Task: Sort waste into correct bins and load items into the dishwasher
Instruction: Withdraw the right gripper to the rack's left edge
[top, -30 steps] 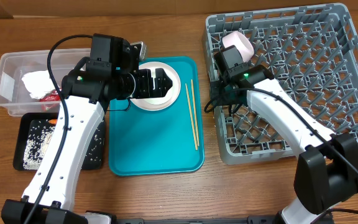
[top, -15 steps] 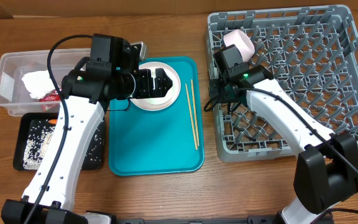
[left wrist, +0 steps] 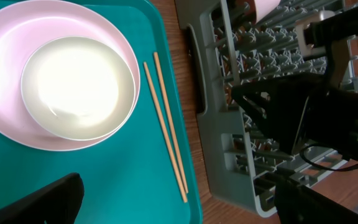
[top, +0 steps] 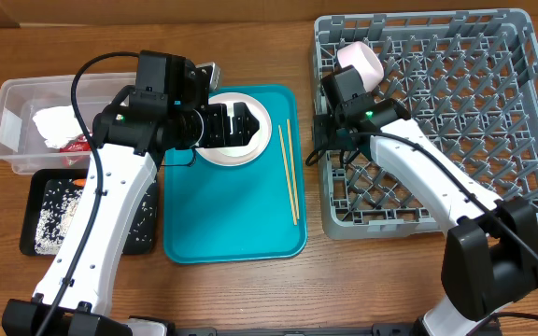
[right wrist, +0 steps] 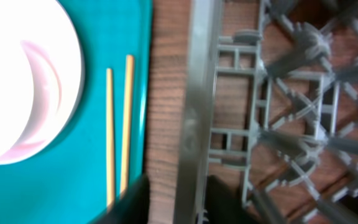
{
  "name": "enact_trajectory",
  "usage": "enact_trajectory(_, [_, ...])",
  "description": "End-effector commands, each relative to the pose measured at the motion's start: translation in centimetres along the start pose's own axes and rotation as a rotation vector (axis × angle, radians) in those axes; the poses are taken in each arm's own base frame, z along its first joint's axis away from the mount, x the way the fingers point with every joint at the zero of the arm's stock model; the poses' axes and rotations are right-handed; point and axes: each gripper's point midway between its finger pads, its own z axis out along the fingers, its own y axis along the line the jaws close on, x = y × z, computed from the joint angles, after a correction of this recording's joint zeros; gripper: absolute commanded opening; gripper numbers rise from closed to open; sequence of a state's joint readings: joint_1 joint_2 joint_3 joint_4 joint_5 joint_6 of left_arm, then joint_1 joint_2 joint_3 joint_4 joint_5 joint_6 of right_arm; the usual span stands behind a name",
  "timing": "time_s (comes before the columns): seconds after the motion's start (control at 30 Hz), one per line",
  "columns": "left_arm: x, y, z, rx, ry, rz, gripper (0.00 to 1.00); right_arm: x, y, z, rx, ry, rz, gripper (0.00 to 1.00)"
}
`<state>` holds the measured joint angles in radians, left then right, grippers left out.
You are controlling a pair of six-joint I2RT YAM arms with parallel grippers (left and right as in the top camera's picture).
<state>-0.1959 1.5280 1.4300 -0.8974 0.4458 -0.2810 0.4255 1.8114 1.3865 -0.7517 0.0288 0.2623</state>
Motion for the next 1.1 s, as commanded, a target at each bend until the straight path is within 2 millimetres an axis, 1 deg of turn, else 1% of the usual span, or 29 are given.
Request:
enact_trajectory(0.0, [-0.6, -0.5, -0.5, 0.017, -0.016, 0.020, 1.00, -0.5, 0.3, -0.2, -0.010, -0.014, -0.007, 0.49])
enact_trajectory(0.03, [-0.6, -0.5, -0.5, 0.017, -0.016, 0.020, 1.00, -0.6, 0.3, -0.2, -0.012, -0.018, -0.007, 0.60])
enact_trajectory(0.07, [-0.6, -0.5, -0.5, 0.017, -0.016, 0.020, 1.00, -0.8, 0.4, -0.2, -0.014, -0.025, -0.007, 0.65])
enact_trajectory(0.1, [-0.6, -0.5, -0.5, 0.017, -0.016, 0.020, 1.00, -0.9, 0.5, -0.4, -0.016, -0.030, -0.007, 0.68])
enact_trajectory(0.2, [-0.6, -0.5, -0.5, 0.017, -0.016, 0.020, 1.00, -2.0, 0.7, -1.1, -0.025, -0.059, -0.006, 0.72])
enact_trajectory(0.37, [-0.6, -0.5, -0.5, 0.017, -0.016, 0.020, 1.00, -4.0, 1.4, -3.3, -0.048, -0.126, -0.006, 0.75])
enact_trajectory(0.43, [-0.6, -0.5, -0.5, 0.017, -0.016, 0.020, 1.00, -4.5, 1.6, -4.1, -0.056, -0.148, -0.006, 0.76])
enact_trajectory(0.57, [-0.6, -0.5, -0.5, 0.017, -0.016, 0.020, 1.00, -4.3, 1.5, -5.8, -0.059, -0.158, -0.004, 0.82])
enact_trajectory(0.63, [-0.6, -0.5, -0.5, 0.017, -0.016, 0.020, 1.00, -3.8, 1.3, -6.5, -0.054, -0.145, -0.001, 0.83])
enact_trajectory(0.73, [-0.6, -0.4, -0.5, 0.015, -0.017, 0.021, 1.00, -2.9, 1.0, -7.1, -0.045, -0.118, -0.002, 0.84])
enact_trajectory(0.77, [-0.8, -0.1, -0.5, -0.005, -0.024, 0.021, 1.00, -2.7, 0.9, -7.3, -0.042, -0.110, -0.002, 0.85])
enact_trajectory(0.83, [-1.4, 1.4, -0.6, -0.094, -0.054, 0.022, 1.00, -2.3, 0.8, -7.4, -0.036, -0.095, -0.003, 0.85])
enact_trajectory(0.9, [-1.7, 4.0, -0.9, -0.242, -0.082, 0.015, 1.00, -2.0, 0.7, -7.3, -0.033, -0.085, -0.003, 0.86])
enact_trajectory(0.93, [-1.8, 4.8, -1.1, -0.288, -0.088, 0.012, 1.00, -2.0, 0.7, -7.3, -0.032, -0.083, -0.003, 0.86])
enact_trajectory(1.0, [-1.9, 6.1, -1.4, -0.366, -0.100, 0.009, 1.00, -2.0, 0.7, -7.3, -0.032, -0.082, -0.003, 0.88])
enact_trajectory(1.07, [-2.0, 7.0, -1.7, -0.417, -0.109, 0.007, 1.00, -2.0, 0.7, -7.3, -0.032, -0.083, -0.003, 0.89])
